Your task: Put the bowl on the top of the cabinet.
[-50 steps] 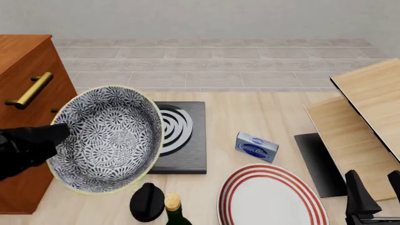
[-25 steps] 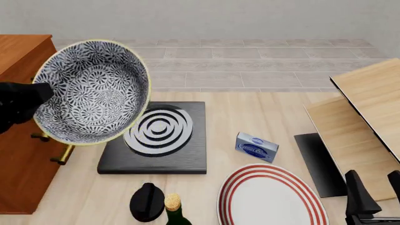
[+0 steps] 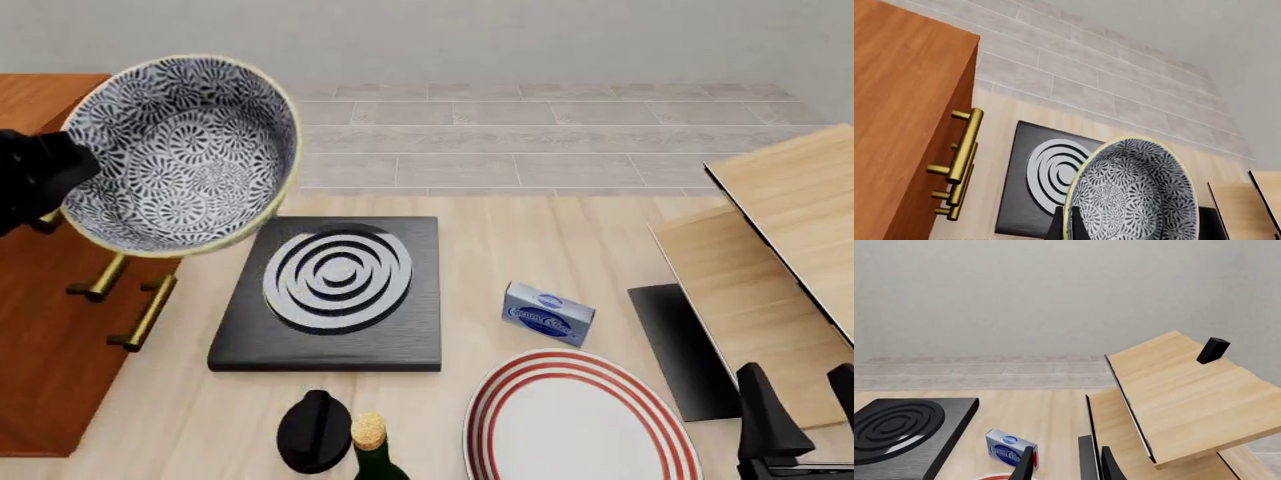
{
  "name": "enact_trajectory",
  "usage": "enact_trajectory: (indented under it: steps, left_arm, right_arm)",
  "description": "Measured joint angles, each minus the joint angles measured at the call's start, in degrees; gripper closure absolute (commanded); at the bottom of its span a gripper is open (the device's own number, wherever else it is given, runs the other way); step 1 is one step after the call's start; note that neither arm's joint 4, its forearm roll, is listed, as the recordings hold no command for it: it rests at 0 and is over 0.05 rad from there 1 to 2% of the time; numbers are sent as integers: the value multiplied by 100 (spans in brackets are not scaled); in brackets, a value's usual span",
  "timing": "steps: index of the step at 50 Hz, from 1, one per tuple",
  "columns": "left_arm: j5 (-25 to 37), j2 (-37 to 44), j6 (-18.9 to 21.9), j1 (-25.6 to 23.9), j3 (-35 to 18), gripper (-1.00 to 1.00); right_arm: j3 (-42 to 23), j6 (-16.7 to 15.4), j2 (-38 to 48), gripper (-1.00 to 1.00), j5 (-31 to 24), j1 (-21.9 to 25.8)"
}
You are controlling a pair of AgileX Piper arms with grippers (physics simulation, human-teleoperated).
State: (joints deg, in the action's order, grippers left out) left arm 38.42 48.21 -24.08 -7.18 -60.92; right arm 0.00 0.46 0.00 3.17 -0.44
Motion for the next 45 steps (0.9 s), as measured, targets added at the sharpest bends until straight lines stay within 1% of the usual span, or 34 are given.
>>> enact_trajectory:
  steps: [10, 23, 33, 39, 45]
  left_arm:
    - [226, 157, -180, -13, -289, 100]
    - [541, 338, -523, -29, -606, 100]
    - [899, 566, -778, 135, -896, 100]
    - [1063, 715, -841, 221, -1034, 100]
    - [1232, 884, -781, 265, -1221, 100]
  right_arm:
    - [0, 0, 0, -100, 0, 0]
    - [0, 0, 0, -100, 0, 0]
    - [0, 0, 0, -100, 0, 0]
    - [0, 0, 0, -100, 0, 0]
    - [0, 0, 0, -100, 0, 0]
